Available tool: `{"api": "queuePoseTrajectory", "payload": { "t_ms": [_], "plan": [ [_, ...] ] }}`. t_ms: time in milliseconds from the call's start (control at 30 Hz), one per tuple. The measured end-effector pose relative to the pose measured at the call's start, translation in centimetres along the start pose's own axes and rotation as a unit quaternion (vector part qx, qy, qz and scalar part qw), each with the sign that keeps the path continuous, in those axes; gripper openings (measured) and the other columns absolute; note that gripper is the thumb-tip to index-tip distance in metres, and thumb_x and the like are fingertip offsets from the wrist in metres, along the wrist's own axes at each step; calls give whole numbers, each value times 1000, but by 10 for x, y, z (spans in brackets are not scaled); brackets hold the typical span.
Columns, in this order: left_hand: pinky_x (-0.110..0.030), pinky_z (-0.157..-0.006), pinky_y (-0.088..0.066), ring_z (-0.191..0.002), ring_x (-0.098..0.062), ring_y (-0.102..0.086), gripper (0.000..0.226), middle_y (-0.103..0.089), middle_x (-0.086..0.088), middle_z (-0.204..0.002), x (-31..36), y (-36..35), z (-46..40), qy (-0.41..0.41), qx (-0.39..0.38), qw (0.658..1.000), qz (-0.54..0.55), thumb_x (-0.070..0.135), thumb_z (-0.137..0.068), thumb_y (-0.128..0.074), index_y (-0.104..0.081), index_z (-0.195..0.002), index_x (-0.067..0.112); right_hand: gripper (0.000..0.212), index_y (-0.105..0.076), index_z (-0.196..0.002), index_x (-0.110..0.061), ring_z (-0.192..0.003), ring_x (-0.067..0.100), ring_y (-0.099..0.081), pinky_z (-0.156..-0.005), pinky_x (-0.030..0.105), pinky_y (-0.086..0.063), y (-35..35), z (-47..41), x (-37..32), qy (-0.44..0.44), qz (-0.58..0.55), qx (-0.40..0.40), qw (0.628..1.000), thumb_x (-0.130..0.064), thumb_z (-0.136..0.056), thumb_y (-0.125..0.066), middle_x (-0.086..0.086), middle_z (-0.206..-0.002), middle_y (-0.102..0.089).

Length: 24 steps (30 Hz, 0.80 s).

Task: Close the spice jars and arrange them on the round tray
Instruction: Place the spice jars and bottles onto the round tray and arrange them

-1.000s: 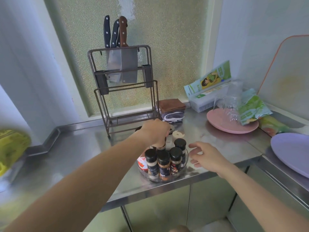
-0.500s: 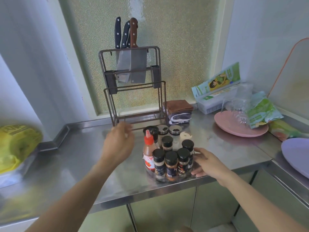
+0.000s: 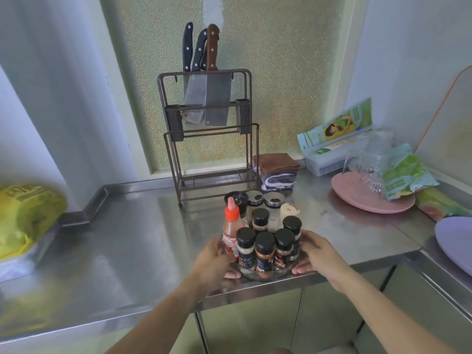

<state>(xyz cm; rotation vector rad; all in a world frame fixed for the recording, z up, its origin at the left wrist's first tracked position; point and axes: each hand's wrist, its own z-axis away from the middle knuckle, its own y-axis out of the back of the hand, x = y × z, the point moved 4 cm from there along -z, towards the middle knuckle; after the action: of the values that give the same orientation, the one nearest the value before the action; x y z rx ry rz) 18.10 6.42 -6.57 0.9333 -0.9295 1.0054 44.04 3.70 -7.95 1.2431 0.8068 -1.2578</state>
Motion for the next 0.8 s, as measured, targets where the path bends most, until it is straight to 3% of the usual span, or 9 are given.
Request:
{"api": "queuePoseTrajectory", "payload": {
  "t_ms": [100, 233, 467, 600, 667, 800],
  "plan": [
    [-39, -67, -64, -79, -39, -77, 33, -76, -17, -99, -5, 1, -7, -14, 21, 1000, 6, 6, -97, -58, -51, -129, 10, 40, -47, -146, -15, -70, 38, -76, -68, 42, -63, -2, -3, 1, 7, 18, 15, 1000, -10, -108, -40, 19, -125, -68],
    [-42, -70, -65, -68, -31, -75, 31, -77, -11, -100, -8, 13, -11, -36, 24, 999, 7, 8, -96, -57, -57, -128, 10, 39, -49, -144, -17, -71, 39, -77, -66, 40, -63, -11, -4, -2, 8, 12, 15, 1000, -8, -108, -38, 16, -108, -75],
    [-52, -75, -64, -73, -35, -77, 32, -78, -8, -98, -13, 69, -17, -46, 61, 997, -9, 8, -93, -57, -61, -123, 13, 35, -52, -139, -15, -67, 39, -76, -61, 39, -63, -64, -17, -16, 24, -2, 2, 1000, -7, -108, -39, 18, -106, -74],
    [-45, -73, -65, -74, -33, -77, 33, -72, -4, -116, -18, 114, -16, -56, 77, 995, 2, 6, -95, -57, -59, -128, 11, 36, -50, -140, -17, -66, 38, -77, -63, 41, -63, -109, -36, -29, 38, 18, -17, 999, -7, -108, -40, 20, -108, -73],
    [-46, -73, -65, -73, -31, -77, 30, -73, -4, -114, -20, 140, -16, -59, 88, 994, 8, 5, -94, -58, -62, -123, 11, 36, -50, -141, -17, -63, 37, -76, -59, 40, -63, -136, -47, -37, 43, 23, -31, 998, -7, -107, -41, 22, -107, -74],
    [-51, -75, -64, -69, -37, -75, 30, -77, -14, -98, -24, 199, -20, -58, 123, 991, 0, 3, -85, -55, -71, -110, 11, 32, -49, -132, -24, -58, 35, -74, -63, 43, -65, -196, -64, -61, 49, 6, -59, 997, -6, -108, -41, 12, -78, -78]
  ]
}}
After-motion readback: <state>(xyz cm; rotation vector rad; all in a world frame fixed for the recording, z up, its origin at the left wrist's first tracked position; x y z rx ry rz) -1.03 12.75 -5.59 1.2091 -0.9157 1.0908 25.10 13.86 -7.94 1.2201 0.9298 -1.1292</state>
